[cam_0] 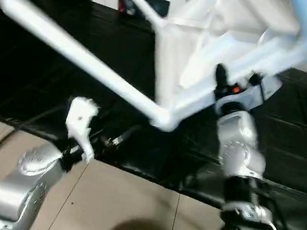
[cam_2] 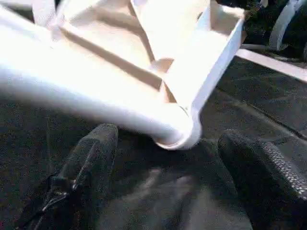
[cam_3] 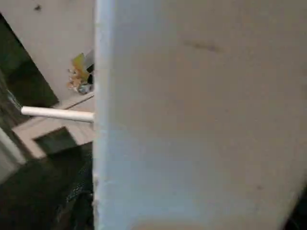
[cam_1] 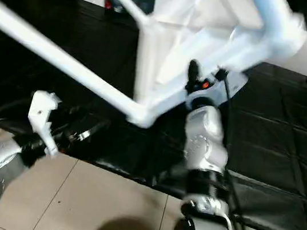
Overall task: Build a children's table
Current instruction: Flip table
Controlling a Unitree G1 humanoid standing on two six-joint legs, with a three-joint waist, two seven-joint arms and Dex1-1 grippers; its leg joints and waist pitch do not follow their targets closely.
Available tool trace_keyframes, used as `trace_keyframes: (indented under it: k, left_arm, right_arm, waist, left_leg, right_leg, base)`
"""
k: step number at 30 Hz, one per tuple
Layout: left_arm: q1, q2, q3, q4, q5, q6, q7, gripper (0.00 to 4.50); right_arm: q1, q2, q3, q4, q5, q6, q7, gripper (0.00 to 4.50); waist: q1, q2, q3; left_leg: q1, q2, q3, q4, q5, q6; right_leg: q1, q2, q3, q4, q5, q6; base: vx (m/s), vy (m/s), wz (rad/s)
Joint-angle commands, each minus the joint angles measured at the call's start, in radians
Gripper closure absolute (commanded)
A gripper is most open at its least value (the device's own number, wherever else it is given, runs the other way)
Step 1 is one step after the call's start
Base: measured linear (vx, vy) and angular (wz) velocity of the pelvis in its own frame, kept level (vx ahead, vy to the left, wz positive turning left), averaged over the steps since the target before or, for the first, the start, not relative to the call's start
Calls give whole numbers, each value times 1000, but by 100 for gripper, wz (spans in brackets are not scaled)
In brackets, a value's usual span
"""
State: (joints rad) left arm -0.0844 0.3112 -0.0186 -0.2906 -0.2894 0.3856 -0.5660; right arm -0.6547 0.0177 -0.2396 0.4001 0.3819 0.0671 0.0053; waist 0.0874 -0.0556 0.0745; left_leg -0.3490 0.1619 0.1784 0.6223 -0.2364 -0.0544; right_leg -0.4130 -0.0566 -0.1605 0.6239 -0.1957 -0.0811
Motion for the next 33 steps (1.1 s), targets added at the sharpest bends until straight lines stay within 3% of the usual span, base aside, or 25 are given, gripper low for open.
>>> trace_keyframes:
  k: [1,6,10,12,17,21,26,27,30,31,33]
  left_arm:
    - [-16,5,-26,-24,27,-14,-5,66]
    - [-92,27,-80,-50,92,-34,4,66]
    - [-124,33,-95,-54,105,-27,11,66]
    - [-142,36,-95,-55,105,0,18,66]
    - [-182,40,-100,-60,102,19,15,66]
    - [-237,75,-100,-78,114,49,3,66]
    - [-296,107,-103,-78,154,40,2,66]
    - [-311,114,-102,-76,160,41,0,39]
    - [-363,149,-103,-67,204,12,12,29]
    - [-363,149,-103,-67,204,12,12,19]
    - [-401,187,-121,-50,257,-29,7,2]
  right_arm:
    - [8,-47,-10,-99,-76,-26,-50,249]
    - [33,-82,18,-179,-183,16,-146,249]
    - [39,-101,40,-212,-226,44,-172,249]
    - [39,-111,67,-228,-256,72,-173,249]
    - [41,-138,140,-262,-326,160,-174,250]
    - [25,-158,207,-239,-392,226,-162,251]
    - [2,-140,214,-194,-406,259,-182,251]
    - [0,-135,216,-186,-405,267,-181,252]
    - [7,-116,224,-182,-375,296,-149,252]
    - [7,-116,224,-182,-375,296,-149,196]
    - [17,-113,224,-177,-369,304,-130,182]
  waist:
    - [-11,16,-76]
    - [-10,18,-77]
    - [-12,15,-79]
    - [-13,29,-80]
    - [-27,20,-81]
    - [-40,25,-81]
    - [-48,28,-79]
    - [-49,26,-79]
    - [-51,27,-81]
    - [-51,27,-81]
    - [-52,21,-81]
  left_leg:
    - [4,81,-31,-74,3,28]
    - [5,81,-33,-75,-6,10]
    - [0,75,-33,-72,8,9]
    - [-3,72,-34,-70,7,6]
    - [-11,64,-36,-66,8,20]
    - [-12,63,-37,-64,-2,26]
    - [-10,62,-38,-63,-20,22]
    - [-10,64,-38,-63,-22,21]
    - [-10,63,-39,-62,-16,19]
    - [-11,62,-39,-61,-15,19]
    - [-12,61,-38,-61,-12,22]
  right_leg:
    - [77,-111,106,-78,-154,-12]
    - [77,-110,106,-78,-158,8]
    - [81,-109,105,-74,-129,20]
    - [84,-106,103,-74,-116,22]
    - [91,-102,99,-75,-115,25]
    - [91,-99,97,-80,-140,38]
    - [88,-98,95,-85,-185,37]
    - [88,-99,95,-85,-188,37]
    - [88,-99,96,-82,-182,40]
    - [89,-100,96,-81,-182,41]
    - [89,-99,96,-82,-183,44]
  base:
    - [0,0,0]
    - [0,0,0]
    - [0,0,0]
    - [0,0,0]
    - [0,0,0]
    - [0,0,0]
    - [0,0,0]
    - [0,0,0]
    - [0,0,0]
    - [0,0,0]
    - [0,0,0]
